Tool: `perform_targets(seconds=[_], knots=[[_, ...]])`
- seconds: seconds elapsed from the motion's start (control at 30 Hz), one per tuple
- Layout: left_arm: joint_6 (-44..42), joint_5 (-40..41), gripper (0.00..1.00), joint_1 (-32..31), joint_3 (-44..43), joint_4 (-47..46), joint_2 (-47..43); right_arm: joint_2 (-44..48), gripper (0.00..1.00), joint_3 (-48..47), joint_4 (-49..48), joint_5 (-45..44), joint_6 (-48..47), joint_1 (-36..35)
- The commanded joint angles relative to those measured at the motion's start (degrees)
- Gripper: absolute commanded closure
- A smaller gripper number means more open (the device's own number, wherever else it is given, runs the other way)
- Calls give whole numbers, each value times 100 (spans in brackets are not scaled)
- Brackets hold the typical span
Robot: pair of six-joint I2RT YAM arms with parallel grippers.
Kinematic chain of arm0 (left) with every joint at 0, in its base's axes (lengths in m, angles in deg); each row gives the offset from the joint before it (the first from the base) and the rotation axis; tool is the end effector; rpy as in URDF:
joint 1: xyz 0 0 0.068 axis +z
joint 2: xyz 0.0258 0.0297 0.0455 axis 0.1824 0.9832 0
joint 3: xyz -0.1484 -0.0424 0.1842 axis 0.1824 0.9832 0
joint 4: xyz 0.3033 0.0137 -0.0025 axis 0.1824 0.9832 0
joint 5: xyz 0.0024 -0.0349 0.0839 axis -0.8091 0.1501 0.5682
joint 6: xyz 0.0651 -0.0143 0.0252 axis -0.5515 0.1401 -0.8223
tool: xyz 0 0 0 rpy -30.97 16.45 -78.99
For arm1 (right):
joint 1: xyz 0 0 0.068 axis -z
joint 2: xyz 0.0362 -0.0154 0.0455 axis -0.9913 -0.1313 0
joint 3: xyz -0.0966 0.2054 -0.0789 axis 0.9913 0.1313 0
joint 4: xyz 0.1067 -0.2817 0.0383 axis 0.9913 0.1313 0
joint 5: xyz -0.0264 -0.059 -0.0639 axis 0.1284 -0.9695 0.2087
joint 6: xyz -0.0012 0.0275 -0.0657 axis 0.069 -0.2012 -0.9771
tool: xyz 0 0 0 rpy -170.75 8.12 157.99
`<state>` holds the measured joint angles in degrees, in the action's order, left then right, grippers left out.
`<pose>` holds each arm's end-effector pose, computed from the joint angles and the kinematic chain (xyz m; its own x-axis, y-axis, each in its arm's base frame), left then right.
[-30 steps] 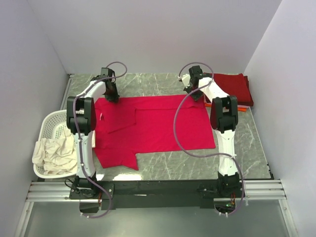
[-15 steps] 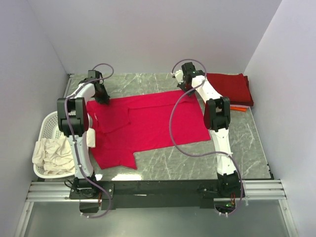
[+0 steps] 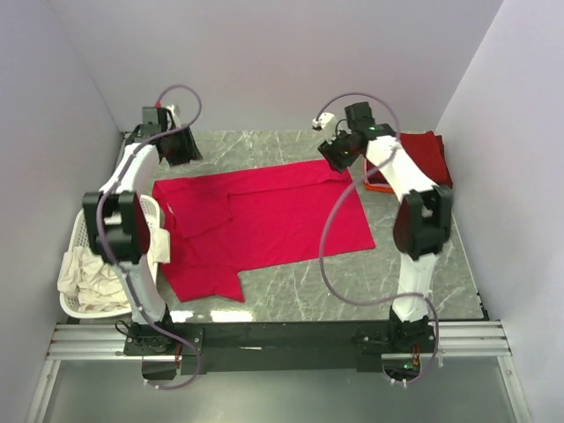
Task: Fold and stack the t-shirts
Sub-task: Fold the tshirt
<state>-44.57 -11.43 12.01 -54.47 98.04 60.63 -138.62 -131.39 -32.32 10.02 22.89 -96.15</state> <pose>0.4929 -0.0008 0.1914 -0.7541 -0.3309 -0.5673 -0.1187 0.9182 -0.3779 0.4878 0.1317 0.2122 -0.4081 -0.6993 -0.5868 -0.7490 0.6240 -0.2227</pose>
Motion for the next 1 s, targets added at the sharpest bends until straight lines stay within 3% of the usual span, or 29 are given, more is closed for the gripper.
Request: perform_targets(seconds=[0.0,0.17,0.2,0.3,0.6,0.7,0.8,0.97], knots=[[-503,-139,47,-123,319,-533,-1240,906,44,765,328,1534,-914,7],[-618,398,45,-115,1524,-1305,-2760,1338,47,1996,214,861,-1065,-28],[-609,424,43,-115,1978,-1412,-2971,1303,55,2068,240,728,-1021,-28],[-512,504,40,-123,2657,-1694,-3631,935,66,2131,285,270,-696,-37],[-626,591,39,-115,3336,-1457,-4642,-182,76,1586,249,-600,-247,-46],[-618,775,30,-115,3520,-1580,-4941,-376,80,1463,442,-751,-264,-46],[-486,1171,5,-123,3714,-1808,-5249,-472,81,1366,592,-1066,-264,-37],[-494,760,4,-115,3627,-1713,-5469,-762,81,972,908,-1409,-265,68]])
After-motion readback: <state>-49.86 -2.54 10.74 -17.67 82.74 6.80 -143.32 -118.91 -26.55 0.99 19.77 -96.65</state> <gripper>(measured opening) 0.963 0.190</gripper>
